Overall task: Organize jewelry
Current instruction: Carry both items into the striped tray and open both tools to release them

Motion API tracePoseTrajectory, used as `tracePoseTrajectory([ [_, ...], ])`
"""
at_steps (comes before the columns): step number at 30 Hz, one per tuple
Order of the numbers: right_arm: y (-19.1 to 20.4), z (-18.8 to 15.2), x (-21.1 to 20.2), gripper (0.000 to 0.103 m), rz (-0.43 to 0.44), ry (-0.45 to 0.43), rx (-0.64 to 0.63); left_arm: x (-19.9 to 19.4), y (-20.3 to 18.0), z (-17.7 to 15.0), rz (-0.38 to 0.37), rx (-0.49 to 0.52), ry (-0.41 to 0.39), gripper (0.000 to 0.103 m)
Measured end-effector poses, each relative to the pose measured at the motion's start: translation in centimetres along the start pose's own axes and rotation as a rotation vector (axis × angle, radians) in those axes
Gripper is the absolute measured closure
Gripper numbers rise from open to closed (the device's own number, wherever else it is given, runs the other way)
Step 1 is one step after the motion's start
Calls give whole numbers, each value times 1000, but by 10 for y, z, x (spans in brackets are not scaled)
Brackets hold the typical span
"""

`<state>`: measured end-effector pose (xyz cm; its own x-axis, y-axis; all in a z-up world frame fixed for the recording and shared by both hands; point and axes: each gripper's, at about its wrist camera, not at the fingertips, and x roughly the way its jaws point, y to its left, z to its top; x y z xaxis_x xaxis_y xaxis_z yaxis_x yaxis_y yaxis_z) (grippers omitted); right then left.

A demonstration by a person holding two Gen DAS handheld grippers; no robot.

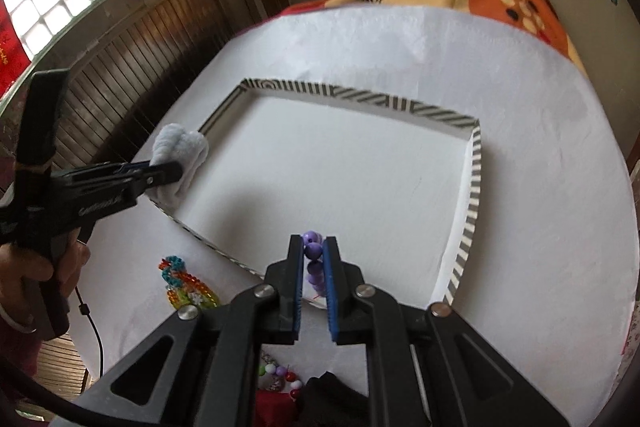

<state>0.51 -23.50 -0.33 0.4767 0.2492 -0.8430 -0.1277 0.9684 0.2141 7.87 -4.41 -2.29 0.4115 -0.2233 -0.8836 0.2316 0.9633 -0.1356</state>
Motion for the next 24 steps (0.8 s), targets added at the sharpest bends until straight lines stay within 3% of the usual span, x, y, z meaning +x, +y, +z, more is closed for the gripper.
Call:
tracePoseTrajectory([
  [9,-66,-8,39,93,-138,96,135,30,12,-4,36,-35,68,94],
  [13,-70,-10,45,93,-117,107,150,33,9,-4,57,-25,75,92],
  [18,-69,-12,40,64,-66,99,163,30,10,-4,39,-39,68,77],
  [21,-61,-15,27,62,-64,70,151,25,9,-6,13,-55,65,75],
  [24,-55,-16,11,62,-47,33,156,10,4,-11,40,-38,29,75],
])
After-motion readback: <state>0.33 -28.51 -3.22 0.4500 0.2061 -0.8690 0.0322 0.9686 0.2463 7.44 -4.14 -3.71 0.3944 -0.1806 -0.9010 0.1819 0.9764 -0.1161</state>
